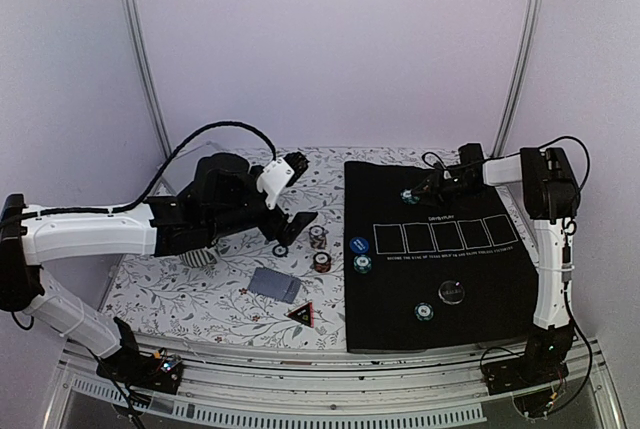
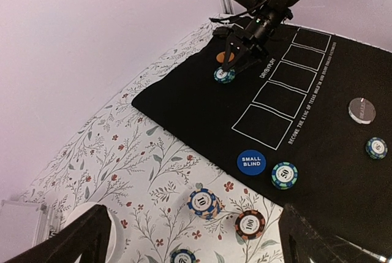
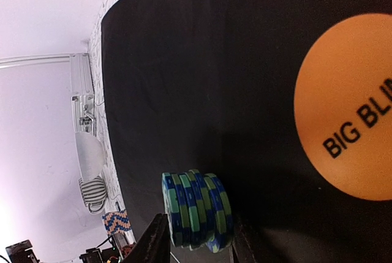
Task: Distribute texas hold em gaming equipment
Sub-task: Place the poker chips pile in the big blind area, then pick up the pile of poker chips from the pile of poker chips.
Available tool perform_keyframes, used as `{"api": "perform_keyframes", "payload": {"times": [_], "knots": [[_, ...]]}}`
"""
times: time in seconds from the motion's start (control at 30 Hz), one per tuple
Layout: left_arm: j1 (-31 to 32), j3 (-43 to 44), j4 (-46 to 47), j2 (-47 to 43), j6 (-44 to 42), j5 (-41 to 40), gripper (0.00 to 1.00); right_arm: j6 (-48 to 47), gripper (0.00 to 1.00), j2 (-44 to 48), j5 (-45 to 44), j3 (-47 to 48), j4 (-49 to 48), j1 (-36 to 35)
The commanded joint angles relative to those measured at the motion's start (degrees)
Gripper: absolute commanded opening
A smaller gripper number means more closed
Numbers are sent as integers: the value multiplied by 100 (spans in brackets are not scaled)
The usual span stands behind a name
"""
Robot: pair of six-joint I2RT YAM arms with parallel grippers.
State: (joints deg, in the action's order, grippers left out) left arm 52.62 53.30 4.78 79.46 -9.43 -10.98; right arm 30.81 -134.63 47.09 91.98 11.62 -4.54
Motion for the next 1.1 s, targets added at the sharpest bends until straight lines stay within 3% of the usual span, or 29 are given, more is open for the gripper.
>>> {"api": "perform_keyframes", "payload": {"times": [0.0,0.27,0.53,0.73,0.93,1.07], "knots": [[-66,31,-64,-150,-58,25,98,-42,37,246,-771,-29,245,121],[-71,47,-90,-169,-72,42,98,-40,54,613,-1143,-140,249,154],[-81,34,-156,-202,-42,11,98,-391,57,1490,-2109,-278,389,133],[-297,115,-666,-164,531,-77,98,-1185,62,2714,-2891,-771,551,-243],[-583,294,-1379,142,1318,50,98,-2388,82,3891,-3571,-1310,828,-1164],[-631,887,-1669,866,1569,292,98,-2340,99,4307,-3364,-1598,886,-1320]]}}
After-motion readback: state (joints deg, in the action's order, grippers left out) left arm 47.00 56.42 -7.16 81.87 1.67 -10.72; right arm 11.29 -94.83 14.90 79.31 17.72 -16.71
